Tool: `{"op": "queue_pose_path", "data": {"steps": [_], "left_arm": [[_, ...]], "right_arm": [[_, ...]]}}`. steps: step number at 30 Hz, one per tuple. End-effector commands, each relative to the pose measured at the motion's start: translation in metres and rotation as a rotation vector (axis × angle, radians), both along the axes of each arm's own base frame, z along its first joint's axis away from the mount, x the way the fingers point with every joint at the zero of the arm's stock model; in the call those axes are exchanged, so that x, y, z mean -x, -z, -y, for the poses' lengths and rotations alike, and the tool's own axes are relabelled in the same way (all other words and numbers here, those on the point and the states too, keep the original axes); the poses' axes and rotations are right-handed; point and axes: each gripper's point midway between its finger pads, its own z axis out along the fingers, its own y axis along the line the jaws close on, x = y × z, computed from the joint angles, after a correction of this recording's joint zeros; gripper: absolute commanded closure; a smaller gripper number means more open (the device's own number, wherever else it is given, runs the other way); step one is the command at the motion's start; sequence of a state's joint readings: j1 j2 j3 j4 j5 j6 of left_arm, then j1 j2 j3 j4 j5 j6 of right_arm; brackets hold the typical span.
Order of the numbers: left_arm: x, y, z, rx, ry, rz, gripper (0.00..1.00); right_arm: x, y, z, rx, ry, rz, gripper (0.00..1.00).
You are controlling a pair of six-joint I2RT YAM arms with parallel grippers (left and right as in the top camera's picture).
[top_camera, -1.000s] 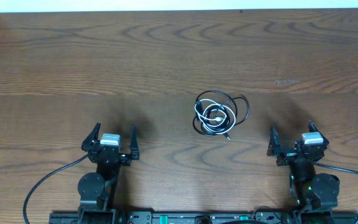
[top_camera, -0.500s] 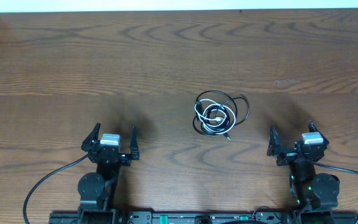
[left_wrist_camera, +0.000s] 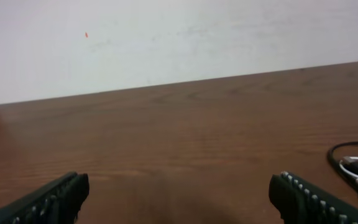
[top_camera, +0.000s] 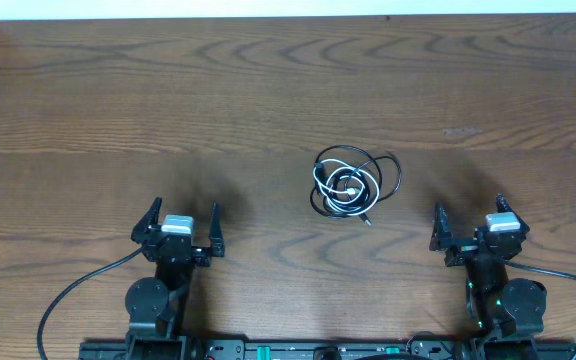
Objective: Untangle cables
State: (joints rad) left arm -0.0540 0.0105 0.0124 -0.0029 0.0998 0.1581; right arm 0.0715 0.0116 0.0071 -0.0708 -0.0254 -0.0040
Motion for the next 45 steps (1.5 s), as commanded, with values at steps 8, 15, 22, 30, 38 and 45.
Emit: {"op": "queue_pose_path", "data": {"steps": [8, 15, 22, 30, 38, 45], "left_arm": [[0.000, -0.036, 0.005, -0.004, 0.033, 0.157, 0.02], [0.000, -0.018, 0.007, -0.007, 0.043, 0.084, 0.02], [0.002, 0.018, 0.006, -0.011, 0.040, -0.065, 0.02], [0.002, 0.020, 0.006, -0.011, 0.040, -0.073, 0.03], [0.002, 0.021, 0.006, -0.012, 0.040, -0.077, 0.02], [0.002, 0.021, 0.006, -0.012, 0.040, -0.077, 0.03]], "right_arm": [[0.000, 0.001, 0.000, -0.006, 0.004, -0.001, 0.01], [0.000, 0.001, 0.000, -0.006, 0.004, -0.001, 0.01], [0.000, 0.001, 0.000, -0.006, 0.004, -0.001, 0.01], [0.000, 0.001, 0.005, 0.116, 0.024, 0.006, 0.01], [-0.001, -0.001, 0.010, 0.146, 0.048, 0.016, 0.01], [-0.001, -0.019, 0.014, 0.147, 0.077, 0.086, 0.01]]}}
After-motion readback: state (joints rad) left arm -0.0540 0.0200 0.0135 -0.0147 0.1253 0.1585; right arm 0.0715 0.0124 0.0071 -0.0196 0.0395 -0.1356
